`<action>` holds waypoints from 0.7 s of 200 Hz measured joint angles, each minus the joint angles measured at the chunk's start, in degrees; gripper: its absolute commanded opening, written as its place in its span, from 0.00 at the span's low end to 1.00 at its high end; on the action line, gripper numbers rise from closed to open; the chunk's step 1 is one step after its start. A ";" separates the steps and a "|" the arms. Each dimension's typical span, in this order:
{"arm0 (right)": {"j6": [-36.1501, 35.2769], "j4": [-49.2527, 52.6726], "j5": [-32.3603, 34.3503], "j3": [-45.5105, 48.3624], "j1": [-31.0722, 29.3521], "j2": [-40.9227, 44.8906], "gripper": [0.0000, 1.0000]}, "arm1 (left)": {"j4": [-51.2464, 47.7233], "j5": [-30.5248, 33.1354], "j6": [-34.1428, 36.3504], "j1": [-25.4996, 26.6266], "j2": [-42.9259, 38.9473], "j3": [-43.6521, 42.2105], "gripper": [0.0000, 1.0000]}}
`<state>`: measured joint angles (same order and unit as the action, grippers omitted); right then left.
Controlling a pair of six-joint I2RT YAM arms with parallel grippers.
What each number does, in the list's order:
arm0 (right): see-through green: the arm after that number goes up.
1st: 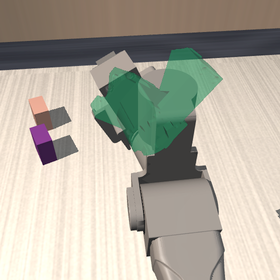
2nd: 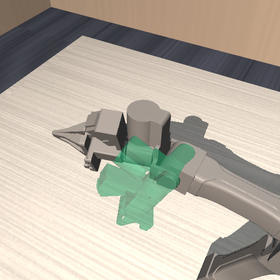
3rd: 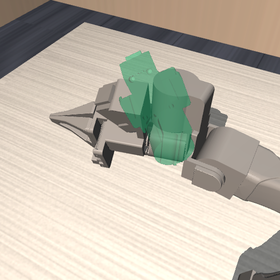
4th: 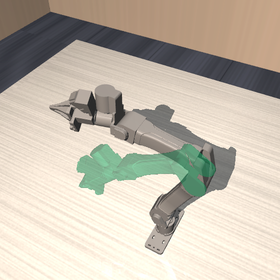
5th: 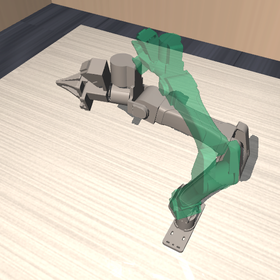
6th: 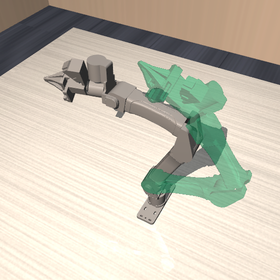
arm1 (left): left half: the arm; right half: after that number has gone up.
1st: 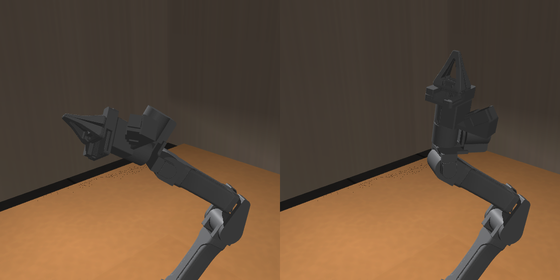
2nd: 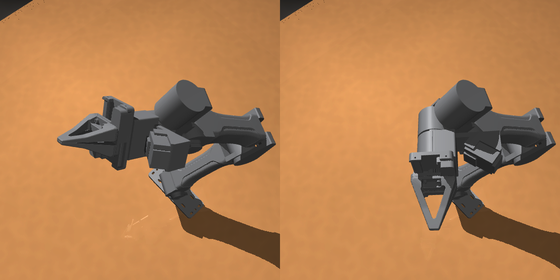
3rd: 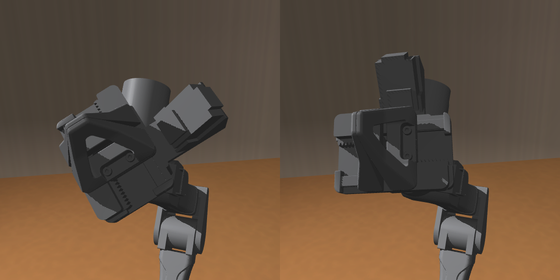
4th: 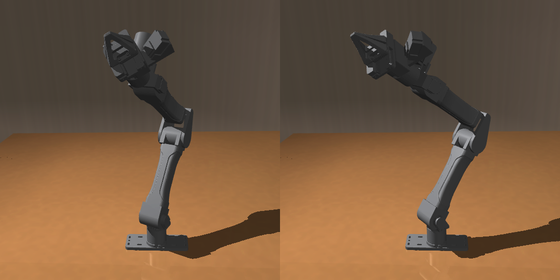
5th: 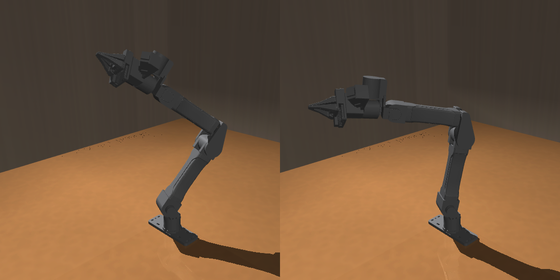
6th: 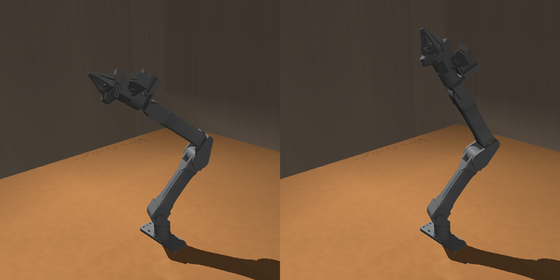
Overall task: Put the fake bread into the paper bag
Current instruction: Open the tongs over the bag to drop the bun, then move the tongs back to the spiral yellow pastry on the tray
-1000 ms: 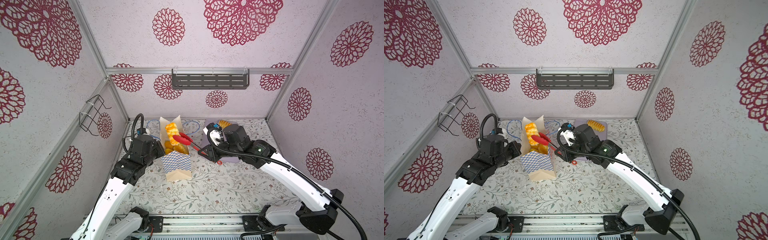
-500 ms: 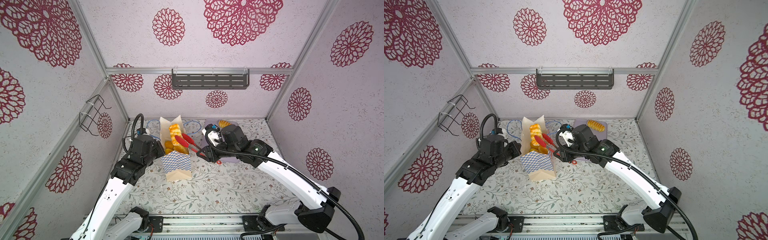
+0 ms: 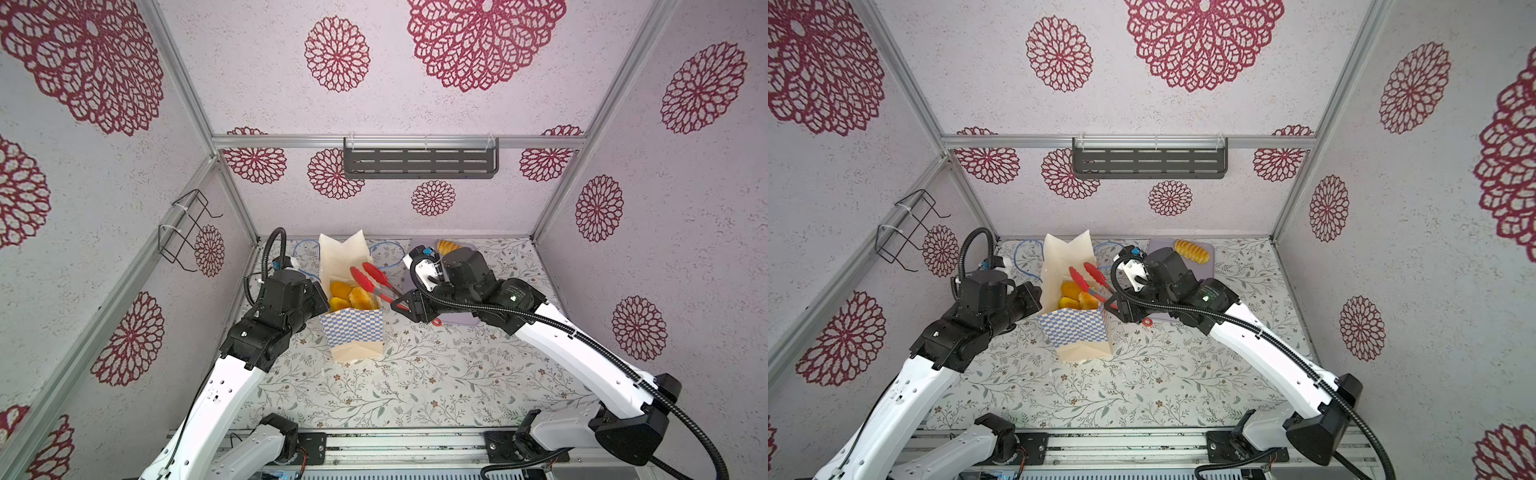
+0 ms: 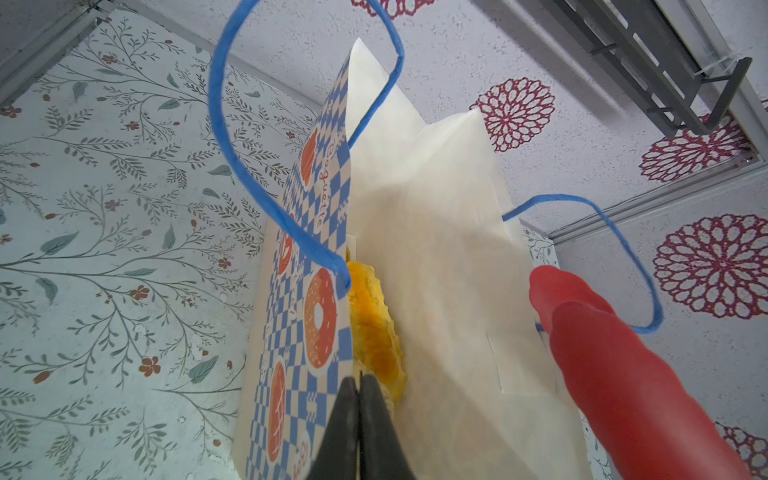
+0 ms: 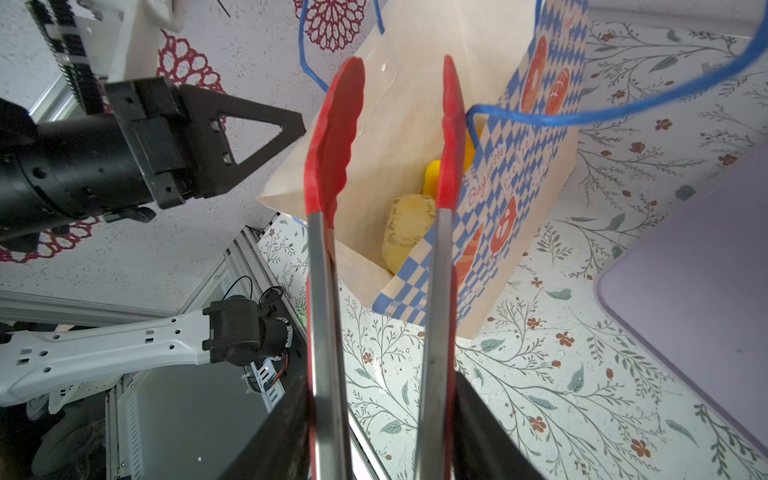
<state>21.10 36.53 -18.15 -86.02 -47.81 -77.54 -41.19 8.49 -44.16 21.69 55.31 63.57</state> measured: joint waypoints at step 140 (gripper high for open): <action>-3.39 -5.31 7.89 -1.05 20.74 2.75 0.48 | -1.16 1.25 0.42 0.00 -1.46 0.35 0.11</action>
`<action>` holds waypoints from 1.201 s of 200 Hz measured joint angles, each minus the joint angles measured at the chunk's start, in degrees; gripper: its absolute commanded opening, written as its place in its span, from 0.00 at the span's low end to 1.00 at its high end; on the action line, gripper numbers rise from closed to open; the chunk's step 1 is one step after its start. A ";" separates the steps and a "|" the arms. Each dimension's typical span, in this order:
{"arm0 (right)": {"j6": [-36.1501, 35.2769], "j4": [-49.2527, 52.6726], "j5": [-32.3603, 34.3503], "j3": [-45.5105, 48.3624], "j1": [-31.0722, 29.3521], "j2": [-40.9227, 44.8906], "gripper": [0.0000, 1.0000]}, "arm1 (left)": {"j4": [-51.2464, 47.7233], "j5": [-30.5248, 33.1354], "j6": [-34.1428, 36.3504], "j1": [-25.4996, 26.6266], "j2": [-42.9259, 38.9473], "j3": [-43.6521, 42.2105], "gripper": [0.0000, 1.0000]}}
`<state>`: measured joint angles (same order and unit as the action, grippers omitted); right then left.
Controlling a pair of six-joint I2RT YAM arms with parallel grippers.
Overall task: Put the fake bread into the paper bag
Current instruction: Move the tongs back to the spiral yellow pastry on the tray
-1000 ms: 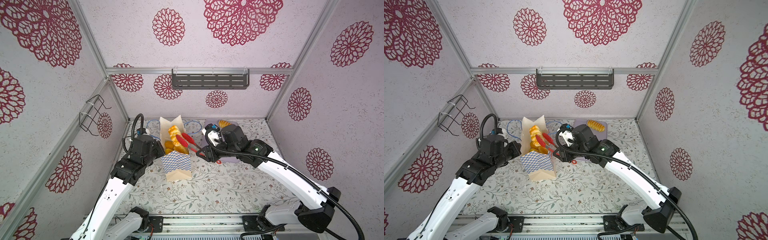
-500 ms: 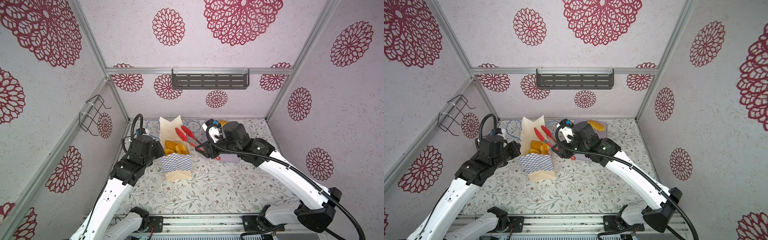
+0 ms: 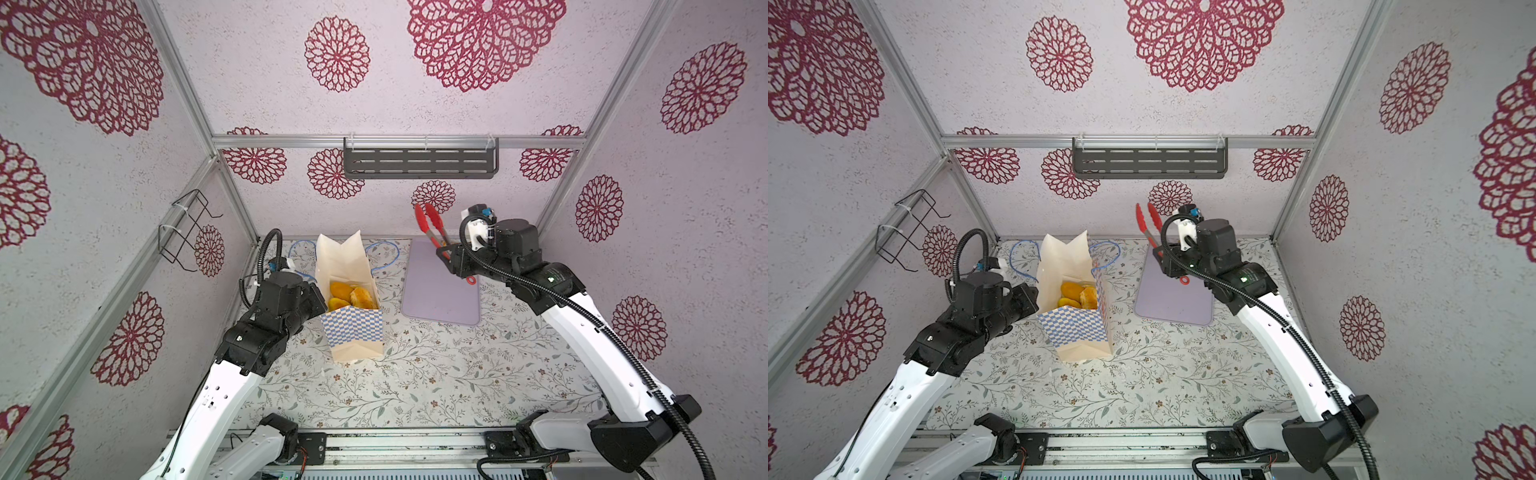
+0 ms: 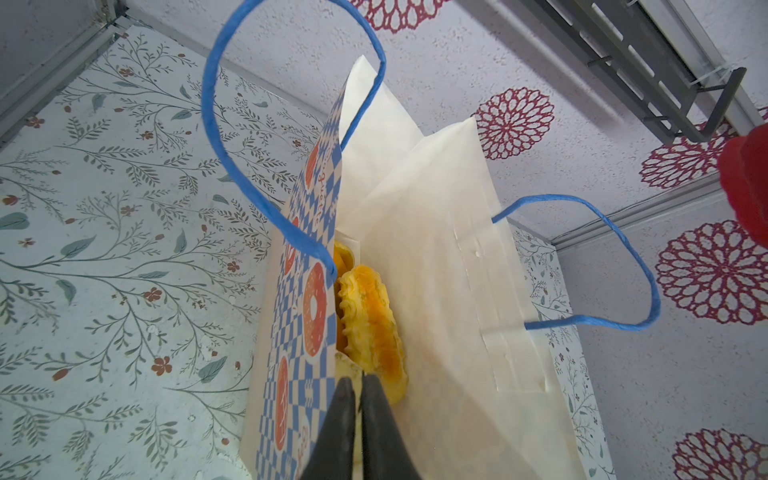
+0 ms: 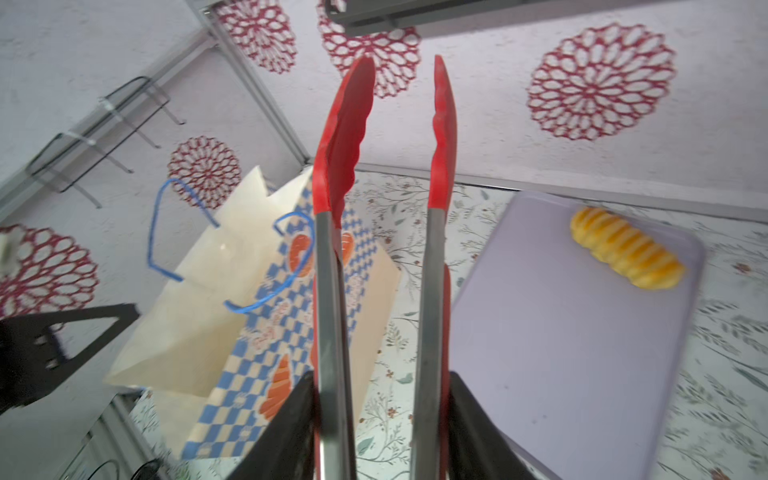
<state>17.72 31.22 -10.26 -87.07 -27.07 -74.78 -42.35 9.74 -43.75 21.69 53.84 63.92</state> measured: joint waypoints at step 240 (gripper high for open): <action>10.86 -13.35 -11.47 -6.93 28.81 -41.57 0.41 | 0.09 -2.80 0.81 0.00 0.07 0.76 0.19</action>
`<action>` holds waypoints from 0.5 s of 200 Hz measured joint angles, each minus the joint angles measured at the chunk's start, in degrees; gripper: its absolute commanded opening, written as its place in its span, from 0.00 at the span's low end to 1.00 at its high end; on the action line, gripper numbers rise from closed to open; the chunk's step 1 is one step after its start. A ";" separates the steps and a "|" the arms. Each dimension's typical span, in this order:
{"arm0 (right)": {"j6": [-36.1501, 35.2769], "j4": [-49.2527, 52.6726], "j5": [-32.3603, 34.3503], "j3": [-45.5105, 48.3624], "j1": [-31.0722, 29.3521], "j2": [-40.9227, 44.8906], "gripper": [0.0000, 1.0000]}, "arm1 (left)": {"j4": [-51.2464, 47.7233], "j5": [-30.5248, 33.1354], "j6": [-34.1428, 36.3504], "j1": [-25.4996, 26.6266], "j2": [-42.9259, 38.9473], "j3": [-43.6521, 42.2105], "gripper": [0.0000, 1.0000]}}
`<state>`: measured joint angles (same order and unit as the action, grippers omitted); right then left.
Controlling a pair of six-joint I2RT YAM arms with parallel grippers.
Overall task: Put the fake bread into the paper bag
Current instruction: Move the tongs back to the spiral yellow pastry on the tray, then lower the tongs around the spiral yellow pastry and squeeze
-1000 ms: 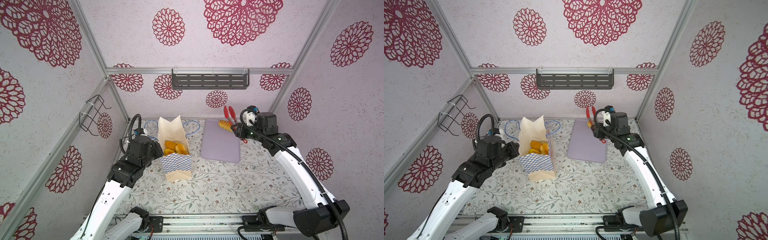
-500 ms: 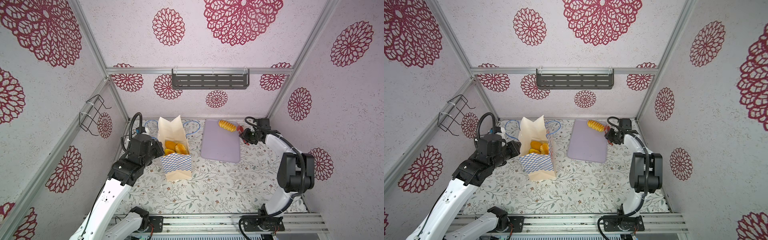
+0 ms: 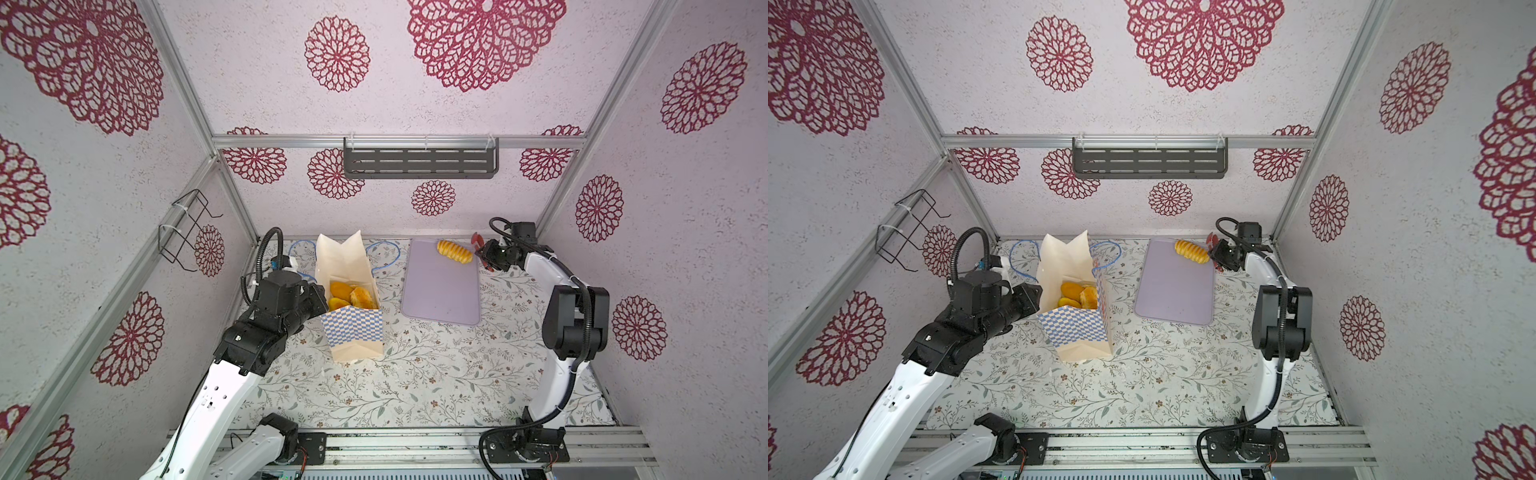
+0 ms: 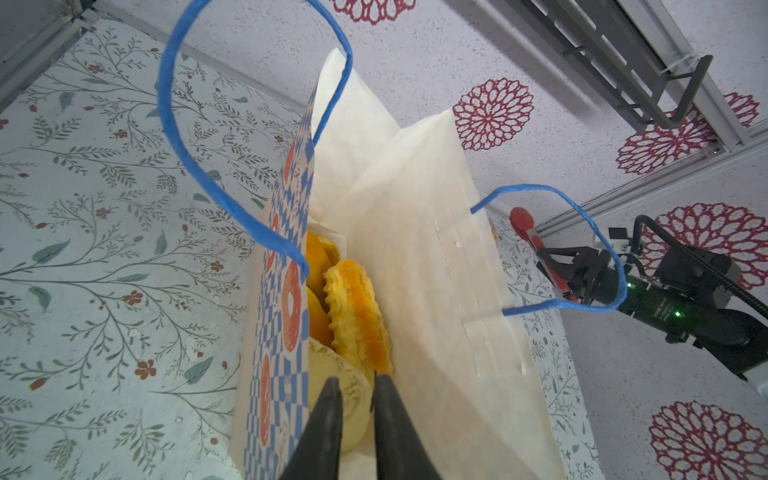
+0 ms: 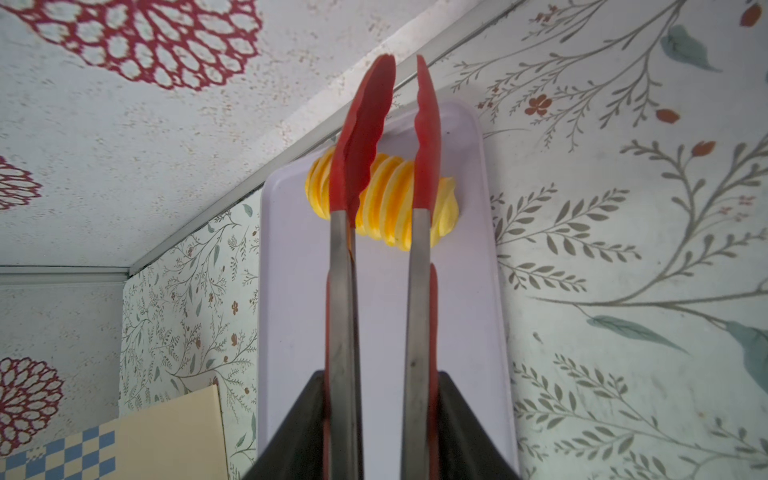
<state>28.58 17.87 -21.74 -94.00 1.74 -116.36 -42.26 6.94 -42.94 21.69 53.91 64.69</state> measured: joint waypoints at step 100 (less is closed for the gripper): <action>1.01 -1.01 -3.89 -0.20 0.07 -5.01 0.40 | 0.02 -0.02 -0.26 0.00 0.50 -0.02 0.19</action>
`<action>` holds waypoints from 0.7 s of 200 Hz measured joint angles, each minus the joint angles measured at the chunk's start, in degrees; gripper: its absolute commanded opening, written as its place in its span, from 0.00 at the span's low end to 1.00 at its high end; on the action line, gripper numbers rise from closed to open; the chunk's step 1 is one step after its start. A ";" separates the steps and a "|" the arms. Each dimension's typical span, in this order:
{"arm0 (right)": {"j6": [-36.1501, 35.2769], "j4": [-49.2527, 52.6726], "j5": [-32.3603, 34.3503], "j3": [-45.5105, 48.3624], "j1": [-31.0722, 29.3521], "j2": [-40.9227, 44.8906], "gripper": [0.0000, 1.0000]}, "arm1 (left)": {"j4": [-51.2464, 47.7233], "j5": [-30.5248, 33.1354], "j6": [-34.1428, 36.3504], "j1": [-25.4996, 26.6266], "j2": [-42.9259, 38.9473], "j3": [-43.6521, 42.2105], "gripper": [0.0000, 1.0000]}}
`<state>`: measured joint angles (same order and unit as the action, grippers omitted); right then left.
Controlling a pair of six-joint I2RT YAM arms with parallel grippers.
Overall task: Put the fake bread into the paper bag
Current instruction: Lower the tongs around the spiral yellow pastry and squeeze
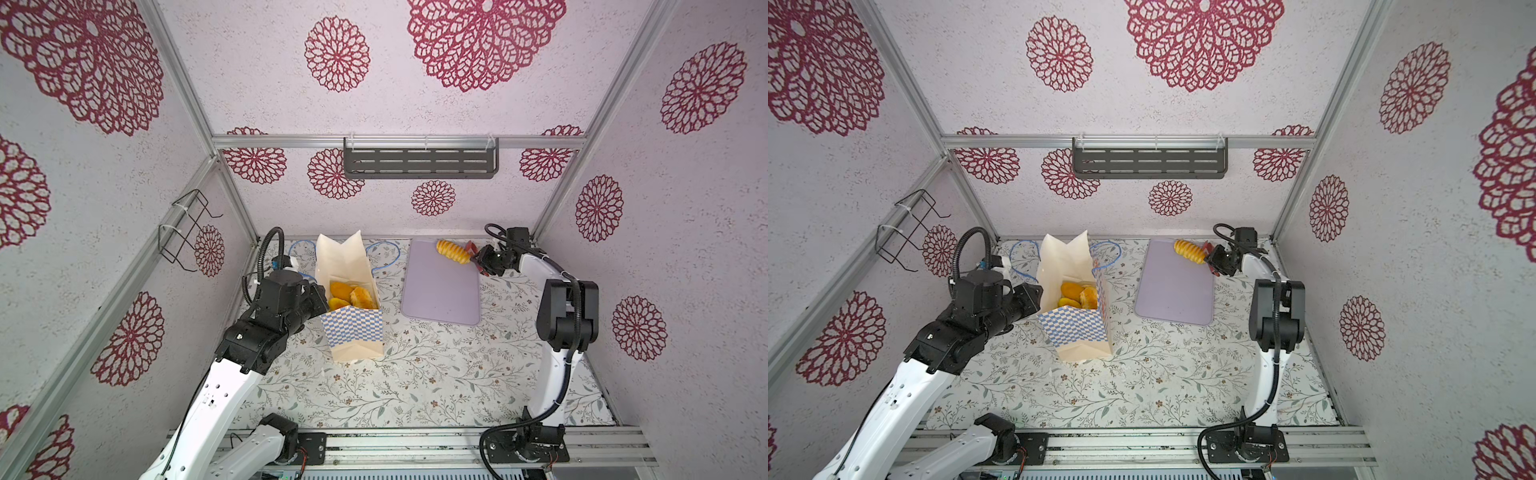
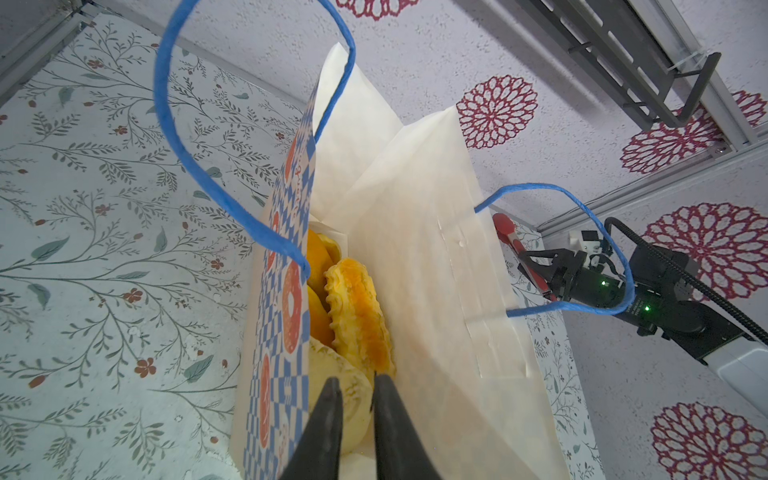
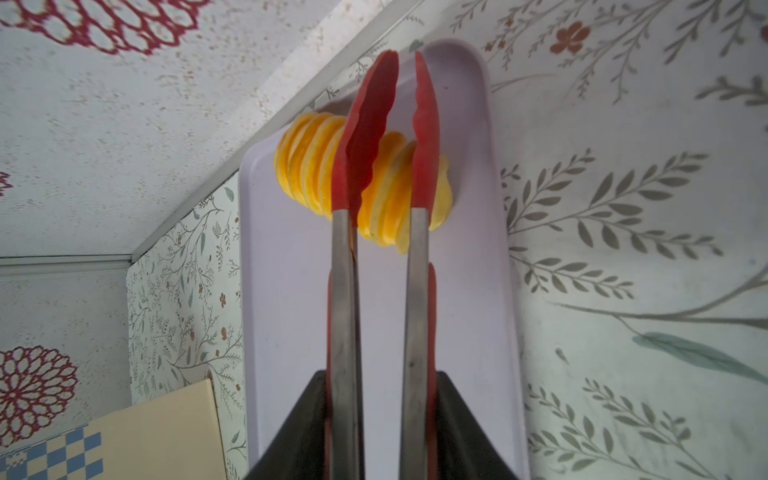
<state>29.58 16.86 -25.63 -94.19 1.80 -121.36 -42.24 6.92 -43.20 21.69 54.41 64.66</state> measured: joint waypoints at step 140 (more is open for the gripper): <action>1.36 -2.84 -3.28 16.98 -2.62 15.63 0.40 | 0.04 0.00 -0.42 0.00 -0.07 -0.92 0.19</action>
<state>30.94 14.02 -28.91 -77.21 -0.82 -105.73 -42.19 6.92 -43.62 21.69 54.35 63.75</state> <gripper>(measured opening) 0.398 0.188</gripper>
